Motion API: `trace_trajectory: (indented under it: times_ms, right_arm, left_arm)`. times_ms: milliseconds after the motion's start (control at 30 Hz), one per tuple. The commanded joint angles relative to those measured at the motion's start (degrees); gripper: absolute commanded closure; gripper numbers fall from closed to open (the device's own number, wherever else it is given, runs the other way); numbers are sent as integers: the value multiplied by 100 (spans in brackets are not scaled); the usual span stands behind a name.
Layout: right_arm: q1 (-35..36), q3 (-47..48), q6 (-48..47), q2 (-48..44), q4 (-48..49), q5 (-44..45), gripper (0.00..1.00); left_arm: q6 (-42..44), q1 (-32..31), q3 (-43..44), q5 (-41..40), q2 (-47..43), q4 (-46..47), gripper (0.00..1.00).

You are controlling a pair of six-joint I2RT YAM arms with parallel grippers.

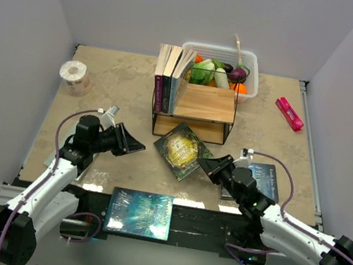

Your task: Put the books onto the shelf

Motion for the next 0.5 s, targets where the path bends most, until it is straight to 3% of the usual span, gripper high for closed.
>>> trace_trajectory:
  times_ms: [0, 133, 167, 300, 467]
  right_arm:
    - [-45, 581, -98, -321, 605, 29, 100]
    - [-63, 511, 7, -874, 94, 38, 100]
    - [-63, 476, 33, -1058, 50, 3, 100]
    - [-71, 178, 288, -1429, 23, -137, 100]
    - [-71, -7, 473, -1552, 225, -365, 100]
  left_arm:
    - [-361, -64, -234, 330, -193, 957, 62]
    - [-1089, -64, -1270, 576, -273, 2218, 41]
    - [-1517, -73, -1498, 655, -255, 2598, 28]
    - [-2444, -73, -2553, 901, -88, 4601, 18]
    - [-2568, -134, -2766, 928, -175, 5282, 14]
